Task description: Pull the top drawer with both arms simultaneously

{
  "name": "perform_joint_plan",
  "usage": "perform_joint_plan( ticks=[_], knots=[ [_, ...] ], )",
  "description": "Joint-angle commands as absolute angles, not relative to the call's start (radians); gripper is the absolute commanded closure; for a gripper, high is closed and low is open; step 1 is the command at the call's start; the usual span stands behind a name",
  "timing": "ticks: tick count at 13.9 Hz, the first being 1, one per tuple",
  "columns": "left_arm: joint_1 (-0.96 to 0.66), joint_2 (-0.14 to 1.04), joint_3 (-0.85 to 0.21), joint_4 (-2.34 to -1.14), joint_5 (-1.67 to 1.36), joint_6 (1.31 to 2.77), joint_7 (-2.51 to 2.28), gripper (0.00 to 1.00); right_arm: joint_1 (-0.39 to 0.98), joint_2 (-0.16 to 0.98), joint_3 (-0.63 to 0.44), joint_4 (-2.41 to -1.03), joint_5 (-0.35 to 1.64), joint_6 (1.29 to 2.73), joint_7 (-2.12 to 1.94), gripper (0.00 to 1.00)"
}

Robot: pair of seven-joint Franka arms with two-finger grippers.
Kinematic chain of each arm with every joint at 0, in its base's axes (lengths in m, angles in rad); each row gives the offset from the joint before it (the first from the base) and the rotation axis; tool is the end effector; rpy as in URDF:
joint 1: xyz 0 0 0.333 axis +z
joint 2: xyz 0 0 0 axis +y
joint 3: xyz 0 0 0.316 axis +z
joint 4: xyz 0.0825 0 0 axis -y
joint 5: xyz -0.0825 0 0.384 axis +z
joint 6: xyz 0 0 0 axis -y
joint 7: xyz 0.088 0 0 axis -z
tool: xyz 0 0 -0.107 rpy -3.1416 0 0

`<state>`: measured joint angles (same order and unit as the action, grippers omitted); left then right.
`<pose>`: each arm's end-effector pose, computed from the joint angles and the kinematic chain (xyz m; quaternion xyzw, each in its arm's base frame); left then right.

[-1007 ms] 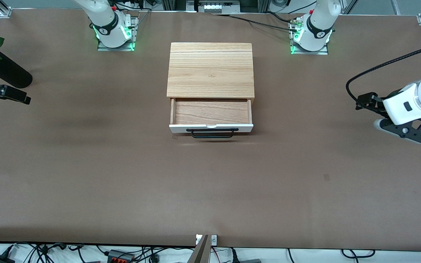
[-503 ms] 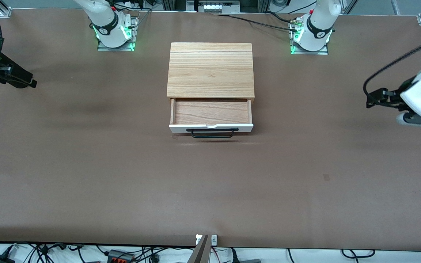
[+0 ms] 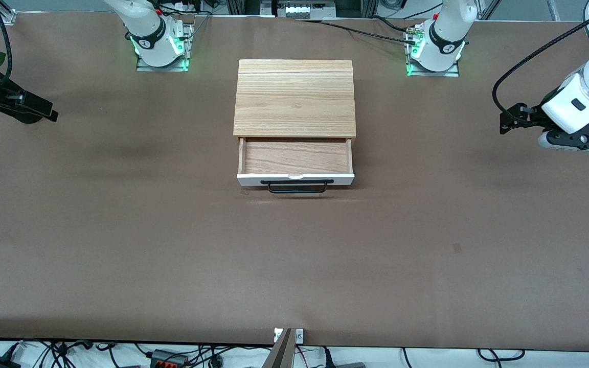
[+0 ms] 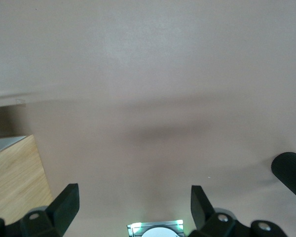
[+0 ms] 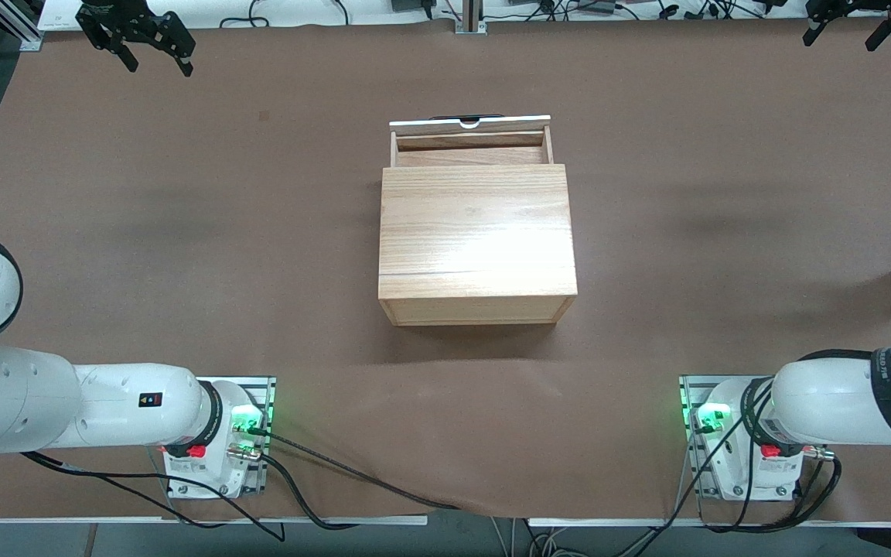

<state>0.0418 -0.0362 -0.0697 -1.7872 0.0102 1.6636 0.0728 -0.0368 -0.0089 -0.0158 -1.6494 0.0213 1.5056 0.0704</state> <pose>0.5417 -0.0146 0.5498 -0.9977 0.0509 0.0439 0.0053 0.5407 -0.0261 0.5874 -0.9958 0.0613 0.0675 0.0101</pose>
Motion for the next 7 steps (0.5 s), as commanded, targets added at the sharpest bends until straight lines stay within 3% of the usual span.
perform_joint_plan(
  ticks=[1, 7],
  knots=[
    [0.048, -0.051, -0.080, -1.789, -0.008, 1.674, 0.061, 0.00, -0.048, -0.009, -0.003, -1.651, 0.023, 1.508, 0.067, 0.00],
    [0.048, -0.015, -0.080, -1.755, -0.008, 1.663, 0.067, 0.00, -0.044, -0.002, -0.003, -1.634, 0.023, 1.500, 0.067, 0.00]
  ],
)
